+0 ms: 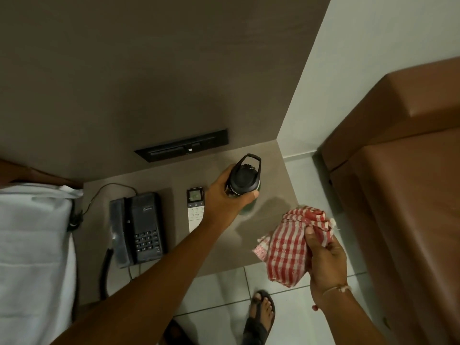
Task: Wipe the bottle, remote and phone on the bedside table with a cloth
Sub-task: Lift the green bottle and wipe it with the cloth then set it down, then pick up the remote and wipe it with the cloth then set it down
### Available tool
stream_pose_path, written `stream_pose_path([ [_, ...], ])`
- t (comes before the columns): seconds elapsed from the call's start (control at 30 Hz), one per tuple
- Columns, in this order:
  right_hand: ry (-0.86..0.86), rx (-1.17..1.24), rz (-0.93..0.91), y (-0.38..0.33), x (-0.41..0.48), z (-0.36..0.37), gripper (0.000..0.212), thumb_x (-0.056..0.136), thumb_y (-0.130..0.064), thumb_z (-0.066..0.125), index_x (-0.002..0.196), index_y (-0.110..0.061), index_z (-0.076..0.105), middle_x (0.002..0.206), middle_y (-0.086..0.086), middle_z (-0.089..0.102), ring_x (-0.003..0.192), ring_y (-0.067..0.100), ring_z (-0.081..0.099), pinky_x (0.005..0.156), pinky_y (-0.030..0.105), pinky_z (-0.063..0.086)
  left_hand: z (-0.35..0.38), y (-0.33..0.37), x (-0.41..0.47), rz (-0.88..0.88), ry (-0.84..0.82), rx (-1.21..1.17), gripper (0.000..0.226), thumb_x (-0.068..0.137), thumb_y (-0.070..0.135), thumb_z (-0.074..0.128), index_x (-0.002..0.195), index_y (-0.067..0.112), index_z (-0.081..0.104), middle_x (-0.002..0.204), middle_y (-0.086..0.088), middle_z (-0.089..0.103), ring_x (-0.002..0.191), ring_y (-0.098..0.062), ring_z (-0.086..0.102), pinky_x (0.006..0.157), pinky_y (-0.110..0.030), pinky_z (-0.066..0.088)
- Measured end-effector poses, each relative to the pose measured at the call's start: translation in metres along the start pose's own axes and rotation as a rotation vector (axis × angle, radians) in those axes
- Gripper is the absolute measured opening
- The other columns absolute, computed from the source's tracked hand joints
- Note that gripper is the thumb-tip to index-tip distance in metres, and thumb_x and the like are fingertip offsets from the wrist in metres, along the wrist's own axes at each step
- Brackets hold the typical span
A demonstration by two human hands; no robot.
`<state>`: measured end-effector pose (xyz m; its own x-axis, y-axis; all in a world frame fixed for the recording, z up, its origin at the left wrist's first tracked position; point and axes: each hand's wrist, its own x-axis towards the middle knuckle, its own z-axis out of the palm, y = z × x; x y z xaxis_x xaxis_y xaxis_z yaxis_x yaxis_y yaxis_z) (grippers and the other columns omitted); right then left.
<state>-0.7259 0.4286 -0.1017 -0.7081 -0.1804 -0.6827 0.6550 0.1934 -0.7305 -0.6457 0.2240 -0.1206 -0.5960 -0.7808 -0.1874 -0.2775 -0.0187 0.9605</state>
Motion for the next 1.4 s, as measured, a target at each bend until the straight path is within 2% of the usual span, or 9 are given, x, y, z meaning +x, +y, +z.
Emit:
stream_pose_path([
  [0.2, -0.015, 0.010, 0.010, 0.004, -0.001, 0.000, 0.031, 0.079, -0.036, 0.065, 0.108, -0.027, 0.063, 0.107, -0.004, 0.070, 0.097, 0.023, 0.066, 0.071, 0.035, 0.054, 0.004, -0.008, -0.002, 0.033, -0.045, 0.060, 0.067, 0.066, 0.035, 0.087, 0.127, 0.035, 0.059, 0.119, 0.019, 0.069, 0.116, -0.007, 0.064, 0.099, -0.033, 0.055],
  [0.37, -0.004, -0.013, 0.006, 0.009, -0.001, 0.001, 0.033, 0.079, -0.038, 0.064, 0.110, -0.027, 0.063, 0.106, -0.007, 0.069, 0.096, 0.022, 0.066, 0.068, 0.033, 0.053, -0.008, -0.022, -0.014, -0.037, -0.112, 0.191, 0.082, 0.063, 0.056, 0.083, 0.132, 0.063, 0.039, 0.125, 0.044, 0.054, 0.120, 0.017, 0.050, 0.090, -0.003, 0.043],
  [0.47, 0.001, -0.036, 0.011, 0.014, 0.000, -0.001, 0.035, 0.074, -0.042, 0.065, 0.107, -0.029, 0.063, 0.105, -0.008, 0.069, 0.096, 0.023, 0.065, 0.078, 0.043, 0.052, -0.024, -0.042, -0.022, -0.101, -0.152, 0.305, 0.101, 0.057, 0.074, 0.077, 0.138, 0.071, 0.017, 0.147, 0.041, 0.032, 0.137, 0.011, 0.032, 0.107, -0.018, 0.033],
  [0.6, -0.015, -0.060, 0.016, 0.019, -0.001, -0.004, 0.037, 0.072, -0.041, 0.065, 0.107, -0.030, 0.064, 0.112, -0.003, 0.068, 0.101, 0.028, 0.064, 0.090, 0.055, 0.049, -0.044, -0.080, -0.035, -0.235, -0.029, 0.258, 0.096, 0.068, 0.066, 0.073, 0.151, 0.048, 0.026, 0.159, 0.008, 0.036, 0.141, -0.017, 0.042, 0.112, -0.050, 0.042],
  [0.73, -0.028, -0.057, 0.022, 0.029, 0.001, -0.005, 0.050, 0.073, -0.037, 0.066, 0.120, -0.020, 0.062, 0.118, 0.004, 0.067, 0.105, 0.032, 0.063, 0.092, 0.058, 0.047, -0.051, -0.118, -0.029, -0.473, 0.277, 0.661, 0.084, 0.081, 0.049, 0.072, 0.149, 0.017, 0.036, 0.152, -0.011, 0.042, 0.135, -0.035, 0.042, 0.104, -0.056, 0.044],
  [0.9, -0.004, -0.067, 0.022, 0.046, -0.001, -0.002, 0.040, 0.074, -0.033, 0.068, 0.112, -0.022, 0.067, 0.114, 0.004, 0.069, 0.104, 0.032, 0.063, 0.093, 0.057, 0.047, -0.047, -0.138, -0.009, -0.637, 0.312, 0.761, 0.080, 0.073, 0.043, 0.078, 0.138, 0.013, 0.044, 0.134, -0.017, 0.049, 0.123, -0.038, 0.045, 0.094, -0.053, 0.048],
  [1.07, 0.015, -0.030, 0.006, 0.052, -0.012, 0.009, 0.028, 0.083, -0.020, 0.067, 0.111, -0.018, 0.069, 0.110, 0.004, 0.071, 0.103, 0.029, 0.065, 0.092, 0.050, 0.048, -0.061, -0.138, 0.002, -0.729, 0.310, 0.485, 0.061, 0.070, 0.031, 0.079, 0.124, 0.013, 0.056, 0.122, -0.013, 0.057, 0.107, -0.034, 0.060, 0.089, -0.040, 0.052],
  [1.27, -0.006, -0.078, -0.022, 0.007, -0.062, 0.034, 0.024, 0.077, -0.030, 0.069, 0.101, -0.027, 0.071, 0.107, -0.002, 0.072, 0.100, 0.026, 0.066, 0.089, 0.050, 0.050, -0.113, -0.059, -0.034, -0.719, 0.135, -0.233, 0.029, 0.070, -0.003, 0.080, 0.097, 0.006, 0.072, 0.102, -0.025, 0.075, 0.075, -0.030, 0.073, 0.066, -0.034, 0.059],
  [1.4, -0.054, -0.125, -0.094, -0.049, -0.121, 0.053, 0.032, 0.080, -0.030, 0.068, 0.111, -0.022, 0.068, 0.111, 0.003, 0.071, 0.103, 0.030, 0.065, 0.092, 0.054, 0.048, -0.159, 0.024, -0.072, -0.729, -0.051, -0.671, 0.027, 0.091, 0.035, 0.067, 0.106, 0.014, 0.076, 0.106, -0.019, 0.075, 0.087, -0.033, 0.075, 0.074, -0.043, 0.062],
])
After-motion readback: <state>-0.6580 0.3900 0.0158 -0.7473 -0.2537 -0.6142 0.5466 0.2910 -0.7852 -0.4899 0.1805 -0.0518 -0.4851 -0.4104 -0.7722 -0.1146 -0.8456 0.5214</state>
